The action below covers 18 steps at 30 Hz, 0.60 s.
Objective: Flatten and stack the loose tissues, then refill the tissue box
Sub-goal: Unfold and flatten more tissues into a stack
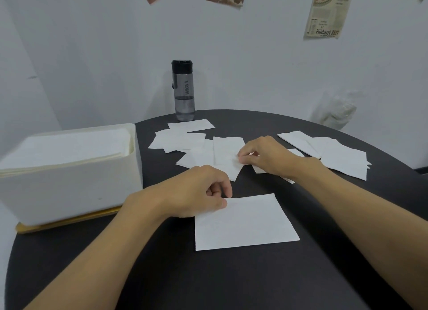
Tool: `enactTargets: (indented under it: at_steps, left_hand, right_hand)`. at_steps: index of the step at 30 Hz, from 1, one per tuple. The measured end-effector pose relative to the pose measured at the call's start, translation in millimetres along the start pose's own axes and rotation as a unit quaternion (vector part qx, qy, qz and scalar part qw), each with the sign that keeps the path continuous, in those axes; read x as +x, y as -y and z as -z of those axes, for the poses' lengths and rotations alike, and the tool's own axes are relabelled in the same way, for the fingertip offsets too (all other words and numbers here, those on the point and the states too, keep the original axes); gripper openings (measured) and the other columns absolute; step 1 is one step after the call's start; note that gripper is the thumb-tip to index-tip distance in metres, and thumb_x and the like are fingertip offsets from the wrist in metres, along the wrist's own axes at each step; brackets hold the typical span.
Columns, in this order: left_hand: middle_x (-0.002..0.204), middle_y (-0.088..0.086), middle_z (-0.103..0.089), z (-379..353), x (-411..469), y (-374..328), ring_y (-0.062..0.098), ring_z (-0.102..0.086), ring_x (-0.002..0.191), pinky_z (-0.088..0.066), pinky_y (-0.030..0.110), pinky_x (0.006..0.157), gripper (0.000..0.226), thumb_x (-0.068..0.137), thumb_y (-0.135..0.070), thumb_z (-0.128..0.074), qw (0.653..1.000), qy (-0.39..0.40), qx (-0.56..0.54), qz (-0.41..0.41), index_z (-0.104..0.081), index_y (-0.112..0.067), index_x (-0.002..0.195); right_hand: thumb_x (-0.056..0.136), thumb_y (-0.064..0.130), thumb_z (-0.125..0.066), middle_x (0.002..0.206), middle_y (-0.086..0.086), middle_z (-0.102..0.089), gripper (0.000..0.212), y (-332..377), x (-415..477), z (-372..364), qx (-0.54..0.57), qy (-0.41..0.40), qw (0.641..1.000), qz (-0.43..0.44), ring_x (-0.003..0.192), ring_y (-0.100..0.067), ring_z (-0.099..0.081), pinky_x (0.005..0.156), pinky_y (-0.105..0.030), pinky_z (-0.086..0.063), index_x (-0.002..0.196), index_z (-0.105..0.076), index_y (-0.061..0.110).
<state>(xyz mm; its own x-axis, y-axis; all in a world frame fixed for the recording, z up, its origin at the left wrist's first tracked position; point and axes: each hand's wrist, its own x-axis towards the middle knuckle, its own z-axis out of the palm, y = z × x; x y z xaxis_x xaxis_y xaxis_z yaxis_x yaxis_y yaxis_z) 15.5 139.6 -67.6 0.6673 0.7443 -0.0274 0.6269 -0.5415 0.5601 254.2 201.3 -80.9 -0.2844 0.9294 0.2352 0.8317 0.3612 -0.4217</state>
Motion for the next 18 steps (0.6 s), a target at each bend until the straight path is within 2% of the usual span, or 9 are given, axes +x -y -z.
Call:
enactTargets:
  at_steps: [3, 4, 6, 8, 11, 15, 18]
  left_hand:
    - [0.075, -0.013, -0.058, -0.4, 0.0, 0.7, -0.002, -0.049, 0.061, -0.040, 0.010, 0.060, 0.007, 0.094, -0.021, -0.067, 1.000, 0.000, -0.001, 0.001, -0.068, -0.026, 0.098]
    - [0.075, -0.013, -0.058, -0.5, 0.0, 1.0, -0.002, -0.049, 0.061, -0.040, 0.011, 0.060, 0.007, 0.094, -0.021, -0.067, 1.000, 0.001, -0.001, 0.001, -0.068, -0.026, 0.098]
    - [0.076, -0.012, -0.059, -0.2, 0.0, 1.8, -0.002, -0.049, 0.061, -0.040, 0.011, 0.060, 0.007, 0.094, -0.021, -0.066, 1.000, 0.001, -0.001, 0.001, -0.067, -0.027, 0.098]
    - [0.077, -0.012, -0.059, 0.1, 0.1, 2.3, -0.002, -0.049, 0.061, -0.040, 0.011, 0.060, 0.007, 0.094, -0.021, -0.066, 1.000, 0.002, -0.003, 0.000, -0.068, -0.026, 0.099]
    - [0.076, -0.013, -0.059, 0.0, 0.4, 2.0, -0.001, -0.049, 0.060, -0.040, 0.012, 0.060, 0.007, 0.094, -0.021, -0.066, 1.000, 0.002, -0.005, -0.001, -0.068, -0.026, 0.099]
    - [0.075, -0.014, -0.058, 0.0, 0.6, 2.7, -0.001, -0.049, 0.061, -0.040, 0.012, 0.061, 0.007, 0.094, -0.021, -0.066, 1.000, 0.003, -0.004, -0.002, -0.067, -0.026, 0.098]
    - [0.075, -0.013, -0.059, 0.0, 0.8, 3.2, -0.001, -0.050, 0.062, -0.041, 0.012, 0.061, 0.007, 0.094, -0.021, -0.067, 1.000, 0.002, -0.005, -0.003, -0.067, -0.027, 0.098]
  right_hand:
    - [0.092, 0.021, -0.069, 0.103, 0.005, -0.071, 0.012, -0.9, 2.3, -1.4, 0.006, -0.001, 1.000, 0.004, 0.090, -0.005, -0.062, 0.089, -0.028, -0.050, 0.081, -0.073, 0.020]
    - [0.090, 0.024, -0.072, 0.103, 0.005, -0.070, 0.007, 0.0, 2.5, -1.7, 0.004, 0.003, 1.000, 0.005, 0.087, -0.002, -0.060, 0.086, -0.026, -0.049, 0.084, -0.073, 0.021]
    - [0.089, 0.028, -0.074, 0.104, 0.005, -0.068, 0.011, 2.1, 3.3, -2.3, -0.015, 0.007, 1.000, 0.011, 0.082, 0.001, -0.056, 0.083, -0.023, -0.047, 0.093, -0.075, 0.018]
    - [0.091, 0.025, -0.071, 0.103, 0.004, -0.070, 0.012, 2.3, 3.5, -3.1, -0.034, 0.002, 0.999, 0.025, 0.083, -0.003, -0.058, 0.084, -0.026, -0.048, 0.093, -0.076, 0.014]
    - [0.096, 0.020, -0.064, 0.094, 0.001, -0.071, 0.021, 0.9, 2.2, -3.6, -0.044, 0.000, 0.998, 0.039, 0.084, -0.013, -0.060, 0.080, -0.027, -0.047, 0.082, -0.072, 0.007]
    - [0.099, 0.019, -0.057, 0.095, -0.004, -0.071, 0.024, -0.2, 2.2, -4.4, -0.061, -0.011, 0.997, 0.035, 0.086, -0.018, -0.060, 0.082, -0.033, -0.048, 0.088, -0.072, 0.003]
    - [0.096, 0.012, -0.052, 0.086, -0.005, -0.068, 0.021, -0.4, 2.1, -5.7, -0.070, -0.094, 0.993, 0.025, 0.080, -0.025, -0.060, 0.078, -0.044, -0.051, 0.083, -0.067, 0.006]
